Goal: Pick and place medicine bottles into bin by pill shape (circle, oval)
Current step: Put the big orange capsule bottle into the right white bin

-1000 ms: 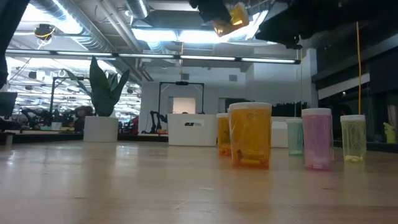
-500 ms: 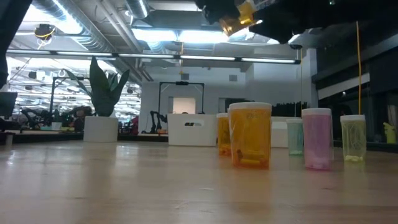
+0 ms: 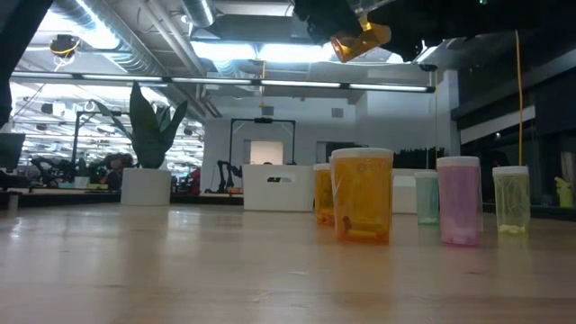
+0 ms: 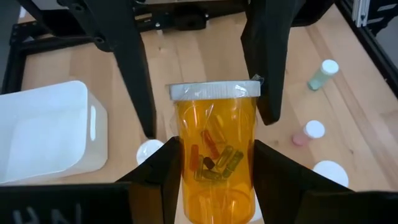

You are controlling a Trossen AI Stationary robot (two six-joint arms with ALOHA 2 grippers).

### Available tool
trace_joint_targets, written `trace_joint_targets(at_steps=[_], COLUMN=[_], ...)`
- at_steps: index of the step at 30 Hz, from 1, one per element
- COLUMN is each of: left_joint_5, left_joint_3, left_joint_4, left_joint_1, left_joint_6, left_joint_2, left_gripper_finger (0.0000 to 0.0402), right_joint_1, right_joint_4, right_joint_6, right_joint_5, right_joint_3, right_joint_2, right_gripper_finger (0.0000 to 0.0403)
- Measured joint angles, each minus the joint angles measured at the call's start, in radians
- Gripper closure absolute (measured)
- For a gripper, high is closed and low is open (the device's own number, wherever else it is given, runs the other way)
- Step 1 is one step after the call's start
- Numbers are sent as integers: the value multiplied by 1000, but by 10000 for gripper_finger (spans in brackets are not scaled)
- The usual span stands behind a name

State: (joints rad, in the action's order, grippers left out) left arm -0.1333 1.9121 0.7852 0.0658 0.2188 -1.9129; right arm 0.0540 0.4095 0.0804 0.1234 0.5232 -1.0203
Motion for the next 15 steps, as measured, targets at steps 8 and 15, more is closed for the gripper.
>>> trace_joint_targets(at_steps=[8,15], left_joint_5=[53,72], left_joint_3=[0,0], left_joint_4=[-3,-1], left_joint_1=[-2,-2], left_joint_6=[-3,-3], left_joint_2=[0,1], left_gripper_finger=[244,221], right_joint_1=[-1,-1], right_joint_4=[-14,-14], right_joint_6=[-48,-70], right_joint_5=[-21,-24], right_joint_3=[0,0], right_joint_2=[0,3], right_gripper_finger=[194,198])
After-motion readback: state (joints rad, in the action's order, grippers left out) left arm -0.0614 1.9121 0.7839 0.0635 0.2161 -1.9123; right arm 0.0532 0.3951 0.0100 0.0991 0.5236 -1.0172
